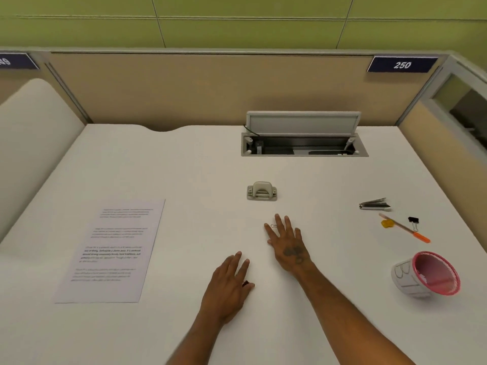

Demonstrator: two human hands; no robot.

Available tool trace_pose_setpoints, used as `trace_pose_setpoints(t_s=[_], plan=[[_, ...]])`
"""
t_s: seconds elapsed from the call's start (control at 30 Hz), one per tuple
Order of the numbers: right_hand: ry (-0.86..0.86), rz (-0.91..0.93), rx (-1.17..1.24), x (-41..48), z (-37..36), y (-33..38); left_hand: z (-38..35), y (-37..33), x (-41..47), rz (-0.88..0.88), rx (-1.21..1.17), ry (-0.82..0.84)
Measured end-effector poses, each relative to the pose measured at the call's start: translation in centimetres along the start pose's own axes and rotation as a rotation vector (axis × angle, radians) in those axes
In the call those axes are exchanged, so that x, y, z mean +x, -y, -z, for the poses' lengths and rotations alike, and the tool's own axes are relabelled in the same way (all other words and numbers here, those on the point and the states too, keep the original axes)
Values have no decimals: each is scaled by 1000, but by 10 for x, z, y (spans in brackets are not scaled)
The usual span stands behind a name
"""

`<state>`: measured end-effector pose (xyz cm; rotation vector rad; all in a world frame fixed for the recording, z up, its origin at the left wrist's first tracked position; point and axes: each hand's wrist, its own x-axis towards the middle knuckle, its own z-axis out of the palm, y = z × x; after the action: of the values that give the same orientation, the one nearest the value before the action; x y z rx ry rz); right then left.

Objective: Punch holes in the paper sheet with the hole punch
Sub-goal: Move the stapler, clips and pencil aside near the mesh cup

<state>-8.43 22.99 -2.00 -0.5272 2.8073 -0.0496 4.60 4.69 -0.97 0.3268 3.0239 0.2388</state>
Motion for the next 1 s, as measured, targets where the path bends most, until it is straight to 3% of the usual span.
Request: trace_pose_setpoints(t_s=[0.33,0.53,0.7,0.83,1.0], plan=[[-127,-69,64,-23,15,2,5,-12,-10,52,-84,-64],[-205,-133,-46,-47,30,-3,3,-19,-1,0,-88,-103],[-266,-220,82,-55,42,-49,13,-34,30,-111,-118,-157],[-350,-278,13,-68,62,-102,29,-65,76,-222,-158,-199],[-303,-348,-41,-93,102,-176,50,-120,136,-345,-184,-224]])
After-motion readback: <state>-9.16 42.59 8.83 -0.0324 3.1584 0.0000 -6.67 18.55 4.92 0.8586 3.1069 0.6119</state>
